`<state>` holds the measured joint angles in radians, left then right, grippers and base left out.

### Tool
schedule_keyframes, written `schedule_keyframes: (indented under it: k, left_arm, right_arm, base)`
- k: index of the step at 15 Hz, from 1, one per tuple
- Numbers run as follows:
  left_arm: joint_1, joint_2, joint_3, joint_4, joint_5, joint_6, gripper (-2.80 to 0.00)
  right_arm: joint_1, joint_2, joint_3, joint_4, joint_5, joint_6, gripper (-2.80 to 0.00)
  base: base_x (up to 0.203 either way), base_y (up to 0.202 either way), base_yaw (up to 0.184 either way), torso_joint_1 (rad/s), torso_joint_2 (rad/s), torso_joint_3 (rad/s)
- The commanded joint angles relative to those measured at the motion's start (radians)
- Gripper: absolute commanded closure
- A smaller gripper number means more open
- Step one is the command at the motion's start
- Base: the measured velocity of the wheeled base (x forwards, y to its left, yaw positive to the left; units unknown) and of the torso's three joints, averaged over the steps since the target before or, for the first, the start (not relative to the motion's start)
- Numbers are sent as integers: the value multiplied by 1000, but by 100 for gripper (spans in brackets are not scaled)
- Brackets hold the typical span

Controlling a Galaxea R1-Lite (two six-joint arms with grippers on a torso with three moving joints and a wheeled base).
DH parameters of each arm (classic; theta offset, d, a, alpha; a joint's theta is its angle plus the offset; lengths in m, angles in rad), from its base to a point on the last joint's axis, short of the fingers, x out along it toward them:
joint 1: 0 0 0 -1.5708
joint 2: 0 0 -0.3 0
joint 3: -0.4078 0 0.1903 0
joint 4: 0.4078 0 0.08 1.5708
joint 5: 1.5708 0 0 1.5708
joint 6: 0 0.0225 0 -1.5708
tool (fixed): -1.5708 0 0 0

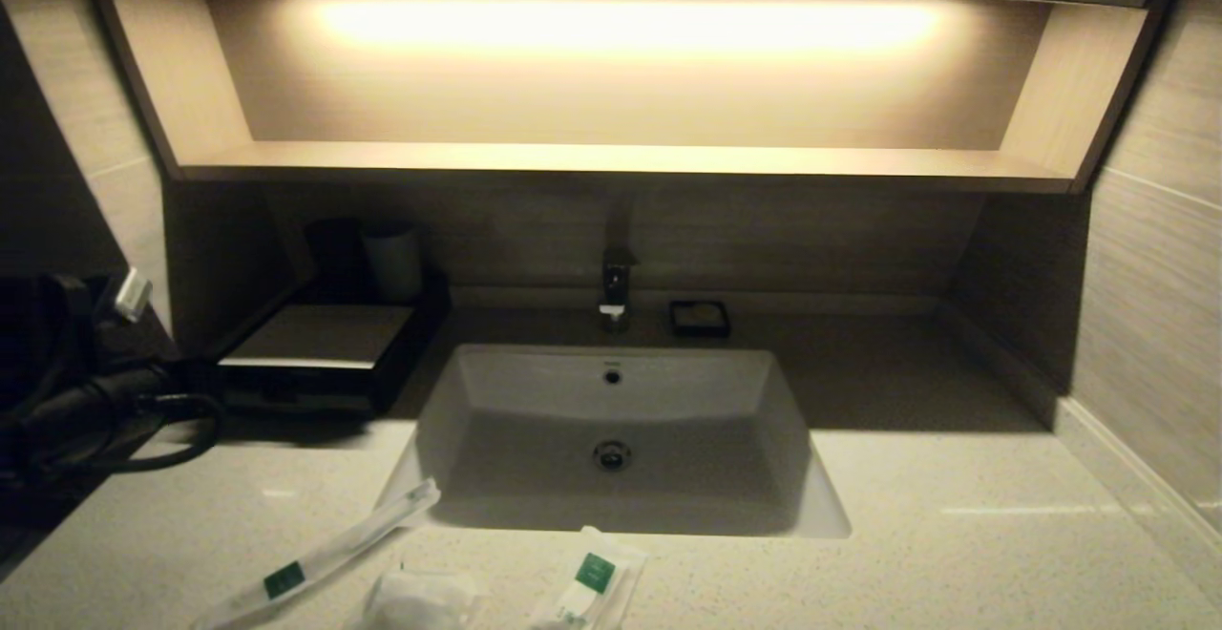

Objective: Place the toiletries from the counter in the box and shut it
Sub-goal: Open the drawer

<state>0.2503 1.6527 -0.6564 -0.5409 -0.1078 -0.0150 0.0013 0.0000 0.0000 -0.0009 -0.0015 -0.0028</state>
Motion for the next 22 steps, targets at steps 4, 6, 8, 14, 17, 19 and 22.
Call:
schedule_keyframes:
  k: [4, 6, 8, 14, 17, 19, 22]
  left_arm:
    - [-34, 143, -93, -1, -10, -8, 0]
    - [-34, 164, -105, -2, -12, -6, 0]
    - [-34, 185, -114, -1, -16, -5, 0]
    - [-34, 226, -132, -4, -18, -5, 0]
    - [-34, 248, -136, -7, -18, -3, 0]
    - [-34, 255, -145, -7, -18, -3, 0]
    - [-34, 265, -148, -8, -21, -3, 0]
  right_arm:
    - [0, 0, 2, -1, -2, 0, 0]
    - [0, 0, 2, -1, 0, 0, 0]
    - [0, 0, 2, -1, 0, 0, 0]
    - [0, 0, 2, -1, 0, 0, 0]
    - [0, 0, 2, -1, 0, 0, 0]
    - [0, 0, 2, -1, 0, 0, 0]
    - [0, 0, 2, -1, 0, 0, 0]
  base:
    - [0, 0, 0, 0, 0, 0]
    - [0, 0, 0, 0, 0, 0]
    - [0, 0, 0, 0, 0, 0]
    - [0, 0, 0, 0, 0, 0]
    - [0, 0, 0, 0, 0, 0]
    - [0, 0, 0, 0, 0, 0]
    - [0, 0, 0, 0, 0, 0]
